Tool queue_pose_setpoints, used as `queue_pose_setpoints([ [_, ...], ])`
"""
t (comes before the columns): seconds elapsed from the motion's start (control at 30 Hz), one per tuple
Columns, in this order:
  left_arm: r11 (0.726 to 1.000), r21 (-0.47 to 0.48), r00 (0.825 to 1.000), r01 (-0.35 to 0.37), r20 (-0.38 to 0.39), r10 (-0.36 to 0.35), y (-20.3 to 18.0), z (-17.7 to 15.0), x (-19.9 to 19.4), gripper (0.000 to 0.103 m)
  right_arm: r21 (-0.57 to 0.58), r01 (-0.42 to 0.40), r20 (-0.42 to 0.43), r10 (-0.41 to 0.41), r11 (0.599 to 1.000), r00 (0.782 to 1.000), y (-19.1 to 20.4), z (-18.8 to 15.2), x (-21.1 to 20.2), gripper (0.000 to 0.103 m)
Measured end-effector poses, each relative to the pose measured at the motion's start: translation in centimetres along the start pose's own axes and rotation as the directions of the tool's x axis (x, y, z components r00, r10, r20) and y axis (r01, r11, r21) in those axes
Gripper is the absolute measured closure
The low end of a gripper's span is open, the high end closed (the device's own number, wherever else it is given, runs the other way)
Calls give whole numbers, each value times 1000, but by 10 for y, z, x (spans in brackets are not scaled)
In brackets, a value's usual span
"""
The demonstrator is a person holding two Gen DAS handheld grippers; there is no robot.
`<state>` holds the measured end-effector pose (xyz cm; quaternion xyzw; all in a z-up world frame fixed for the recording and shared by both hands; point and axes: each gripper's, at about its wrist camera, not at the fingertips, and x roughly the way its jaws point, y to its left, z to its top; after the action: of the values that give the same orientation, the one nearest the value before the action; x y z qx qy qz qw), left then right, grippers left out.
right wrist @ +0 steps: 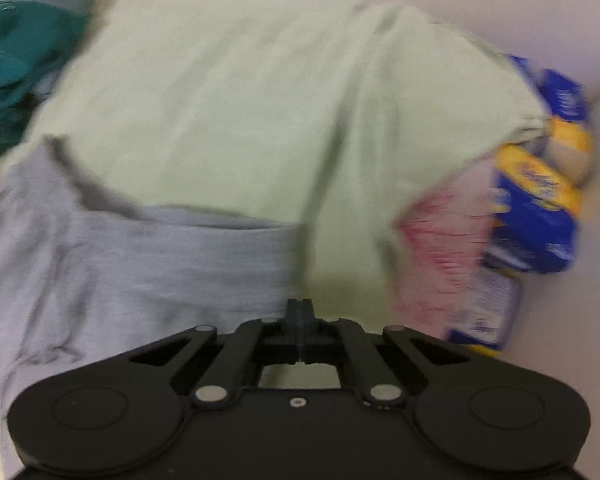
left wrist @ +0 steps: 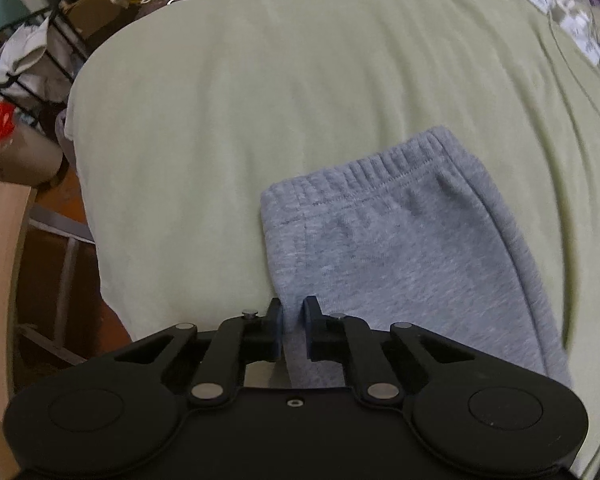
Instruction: Fold clothes
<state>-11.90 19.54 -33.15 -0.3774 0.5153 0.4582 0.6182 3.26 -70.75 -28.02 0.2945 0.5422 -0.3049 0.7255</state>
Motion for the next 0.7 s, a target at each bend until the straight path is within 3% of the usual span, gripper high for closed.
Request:
queue_pose_setpoints([
  [0.17, 1000, 8, 1000, 4, -10, -4, -1, 7, -8, 82, -107, -19, 15, 21, 994, 1000, 11, -3, -9, 102],
  [0.23, 1000, 5, 1000, -4, -1, 4, 0, 10, -16, 73, -141, -2, 21, 5, 990, 1000, 19, -7, -10, 101],
  [0.3, 1000, 19, 1000, -1, 16, 0, 1, 13, -28, 53, -166, 13, 44, -6, 986, 999, 32, -11, -12, 98],
  [0.33, 1000, 21, 1000, -3, 22, 2, 0, 15, -32, 49, -176, 11, 55, -2, 984, 998, 39, -12, -14, 95],
  [0.47, 998, 53, 998, 27, 61, -30, -5, 26, -53, 42, -326, 23, 141, 24, 945, 990, 90, -18, -29, 64],
  [0.5, 996, 78, 996, 37, 77, -43, -9, 29, -60, 41, -383, 23, 167, 45, 923, 985, 108, -21, -35, 63],
  [0.53, 993, 103, 994, 50, 89, -60, -13, 32, -64, 40, -430, -5, 172, 87, 903, 981, 124, -24, -41, 62],
  [0.6, 983, 168, 991, 79, 96, -96, -24, 37, -64, 32, -504, -62, 164, 166, 861, 973, 155, -33, -51, 50],
  [0.67, 967, 238, 988, 95, 99, -121, -38, 41, -62, 30, -586, -121, 145, 251, 801, 957, 194, -48, -63, 29],
  [0.7, 955, 277, 985, 108, 99, -140, -47, 43, -59, 30, -625, -148, 131, 290, 767, 948, 214, -56, -68, 26],
])
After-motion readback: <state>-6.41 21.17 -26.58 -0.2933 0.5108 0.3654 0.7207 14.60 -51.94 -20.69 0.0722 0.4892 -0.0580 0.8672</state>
